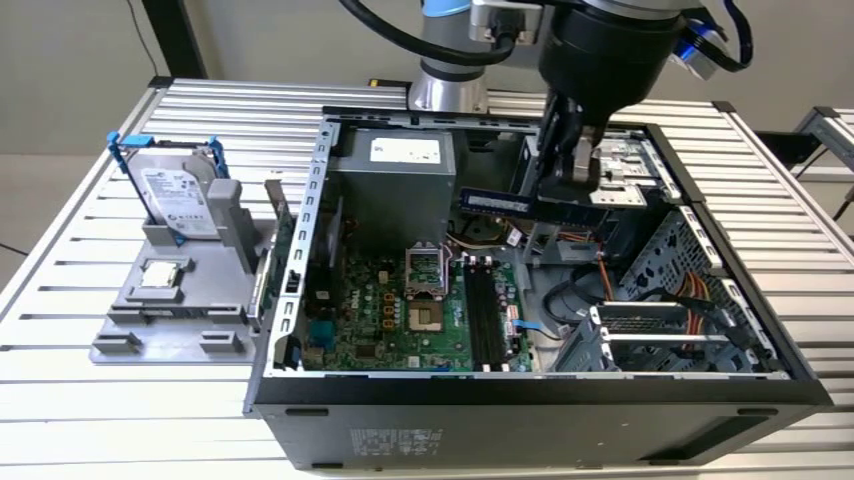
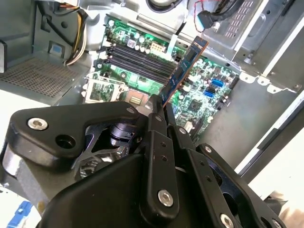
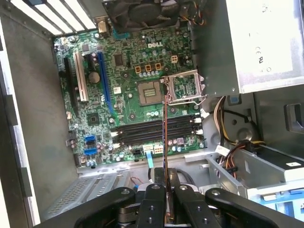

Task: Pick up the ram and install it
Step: 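Insert the ram into the slot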

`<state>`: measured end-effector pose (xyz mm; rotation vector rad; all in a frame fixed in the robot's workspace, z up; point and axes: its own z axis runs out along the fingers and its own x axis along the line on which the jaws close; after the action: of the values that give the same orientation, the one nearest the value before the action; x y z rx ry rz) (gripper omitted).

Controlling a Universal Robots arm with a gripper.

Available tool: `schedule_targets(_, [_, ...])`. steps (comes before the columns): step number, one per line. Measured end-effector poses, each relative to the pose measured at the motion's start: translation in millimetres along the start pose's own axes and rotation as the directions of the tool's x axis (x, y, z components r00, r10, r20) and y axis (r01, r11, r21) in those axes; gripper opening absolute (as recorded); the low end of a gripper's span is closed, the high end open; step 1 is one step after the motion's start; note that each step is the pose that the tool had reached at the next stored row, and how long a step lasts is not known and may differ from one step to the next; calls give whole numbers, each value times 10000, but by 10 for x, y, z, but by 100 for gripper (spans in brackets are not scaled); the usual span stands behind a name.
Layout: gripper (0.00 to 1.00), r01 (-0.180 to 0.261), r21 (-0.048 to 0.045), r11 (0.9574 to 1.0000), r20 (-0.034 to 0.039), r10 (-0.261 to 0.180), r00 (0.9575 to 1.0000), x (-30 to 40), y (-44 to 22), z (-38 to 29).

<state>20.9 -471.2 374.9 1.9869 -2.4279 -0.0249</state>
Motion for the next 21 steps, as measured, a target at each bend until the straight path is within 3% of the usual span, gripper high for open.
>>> schedule_targets(10, [0,-718,4,9974,10,718,9974,0,0,0])
schedule_targets(21, [0,-1433,8,9897,21,1433,9897,0,0,0])
